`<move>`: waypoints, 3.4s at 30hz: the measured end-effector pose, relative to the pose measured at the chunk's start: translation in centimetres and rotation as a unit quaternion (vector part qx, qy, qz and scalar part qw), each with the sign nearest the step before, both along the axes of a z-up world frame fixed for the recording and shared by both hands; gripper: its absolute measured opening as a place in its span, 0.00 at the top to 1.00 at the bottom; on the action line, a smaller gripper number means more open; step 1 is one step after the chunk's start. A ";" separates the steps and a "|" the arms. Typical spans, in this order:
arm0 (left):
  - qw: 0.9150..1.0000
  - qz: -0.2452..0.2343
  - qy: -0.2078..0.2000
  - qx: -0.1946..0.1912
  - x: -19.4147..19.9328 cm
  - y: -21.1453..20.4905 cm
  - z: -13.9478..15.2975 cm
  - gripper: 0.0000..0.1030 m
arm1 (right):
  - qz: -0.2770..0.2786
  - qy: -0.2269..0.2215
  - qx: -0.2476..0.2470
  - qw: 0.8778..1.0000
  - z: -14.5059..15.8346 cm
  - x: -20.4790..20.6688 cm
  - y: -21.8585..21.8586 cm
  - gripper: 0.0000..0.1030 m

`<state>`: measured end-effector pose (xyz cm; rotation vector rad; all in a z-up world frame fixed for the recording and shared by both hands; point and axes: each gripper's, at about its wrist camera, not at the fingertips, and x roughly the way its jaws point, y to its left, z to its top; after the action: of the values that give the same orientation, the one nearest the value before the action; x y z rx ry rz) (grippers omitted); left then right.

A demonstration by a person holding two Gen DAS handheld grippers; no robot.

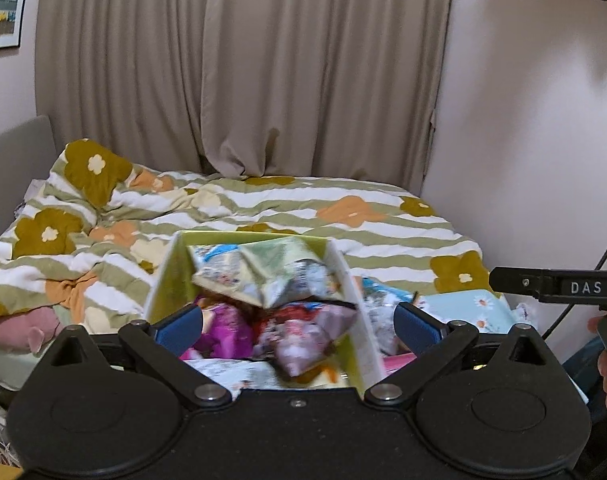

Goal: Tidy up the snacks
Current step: 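Move both tools back to the remaining snacks on the daisy board, then grasp the pink bag with the left tool while the right tool grasps the gold Pillows pack, then drop the pink bag into the box with the left tool while the right tool drops the Pillows pack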

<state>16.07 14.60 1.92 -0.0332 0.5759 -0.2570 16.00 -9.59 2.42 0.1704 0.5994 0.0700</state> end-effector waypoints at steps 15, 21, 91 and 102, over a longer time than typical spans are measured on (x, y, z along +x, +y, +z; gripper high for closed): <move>0.998 -0.012 0.059 0.018 0.6 -15.1 -5.0 0.00 | 0.031 0.064 0.021 0.997 -5.1 2.2 -13.3 0.00; 0.994 0.000 0.101 0.034 1.5 -19.4 -8.9 0.00 | 0.049 0.117 0.057 0.990 -9.0 4.8 -16.5 0.00; 0.990 0.095 0.093 0.046 0.2 -19.8 -9.2 0.28 | 0.176 0.101 0.109 0.973 -11.5 7.0 -16.3 0.09; 0.989 0.133 0.051 0.030 -1.5 -12.0 -2.6 0.27 | 0.186 0.052 0.125 0.973 -4.2 4.8 -10.6 0.09</move>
<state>14.52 2.64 -0.67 -0.0650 0.6738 0.0213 20.81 -20.14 -1.79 0.3047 0.7213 0.5046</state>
